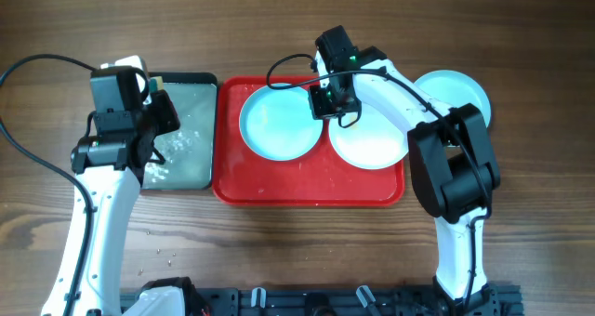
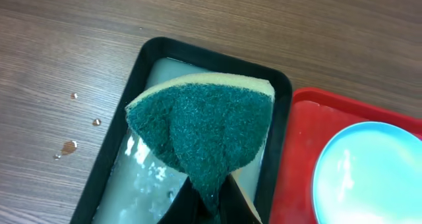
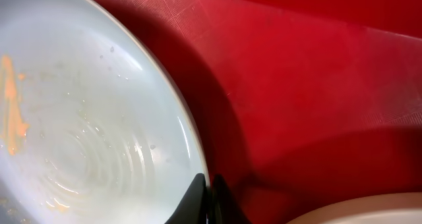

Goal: Clean dirty plates on tray and stack at the side
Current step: 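Dip the sponge into the soapy water with the left gripper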

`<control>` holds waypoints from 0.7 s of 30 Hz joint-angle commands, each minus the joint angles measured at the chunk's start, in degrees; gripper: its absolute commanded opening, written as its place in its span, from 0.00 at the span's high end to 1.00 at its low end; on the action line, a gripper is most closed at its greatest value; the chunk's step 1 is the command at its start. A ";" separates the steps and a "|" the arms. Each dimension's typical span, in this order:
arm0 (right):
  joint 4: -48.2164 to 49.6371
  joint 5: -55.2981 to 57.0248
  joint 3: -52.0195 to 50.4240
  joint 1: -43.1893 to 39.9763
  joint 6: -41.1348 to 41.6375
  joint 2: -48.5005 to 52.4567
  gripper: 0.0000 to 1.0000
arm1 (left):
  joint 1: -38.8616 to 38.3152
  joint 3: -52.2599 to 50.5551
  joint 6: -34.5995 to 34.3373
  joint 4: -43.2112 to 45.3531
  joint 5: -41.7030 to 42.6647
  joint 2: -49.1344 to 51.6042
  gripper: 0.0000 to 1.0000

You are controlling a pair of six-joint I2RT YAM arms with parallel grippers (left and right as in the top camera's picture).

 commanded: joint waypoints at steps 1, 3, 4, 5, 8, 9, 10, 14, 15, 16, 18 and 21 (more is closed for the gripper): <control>-0.57 2.05 -0.26 0.26 2.40 -0.74 0.96 | 0.15 0.07 -0.98 0.17 1.99 0.13 0.96; -1.42 2.03 -0.26 0.26 3.91 -0.74 0.96 | 0.15 0.07 -0.98 0.09 1.99 0.17 0.96; -1.68 2.03 -0.26 0.26 3.91 -0.74 0.96 | 0.15 0.07 -0.98 0.13 1.99 0.26 0.96; -1.84 2.03 -0.26 0.26 3.91 -0.74 0.96 | 0.15 0.07 -0.98 0.17 1.99 0.31 0.96; -1.86 1.99 -0.26 0.26 5.09 -0.74 0.91 | 0.15 0.07 -0.96 0.28 1.97 0.33 0.96; -1.81 1.90 -0.26 0.26 5.57 -0.74 0.91 | 0.15 0.07 -0.92 0.68 1.95 0.33 0.96; -1.68 1.90 -0.26 0.26 5.75 -0.74 0.93 | 0.15 0.07 -0.92 1.16 1.95 0.33 0.96; 0.42 1.79 -0.26 0.72 5.77 -0.74 0.96 | -0.07 0.07 0.48 3.58 2.91 0.39 0.96; 1.20 1.57 -0.26 0.85 5.64 -0.74 0.96 | -0.33 0.07 3.76 3.19 3.28 0.59 0.96; 1.86 0.98 -0.26 0.85 5.55 -0.74 0.96 | -0.33 0.07 5.35 3.23 3.26 0.81 0.96; 2.54 0.42 -0.26 0.85 5.38 -0.74 0.96 | -0.63 0.07 7.98 3.39 3.28 0.96 0.96; 2.73 0.33 -0.26 0.90 5.20 -0.74 0.96 | -1.77 0.07 15.37 4.37 3.26 2.32 0.96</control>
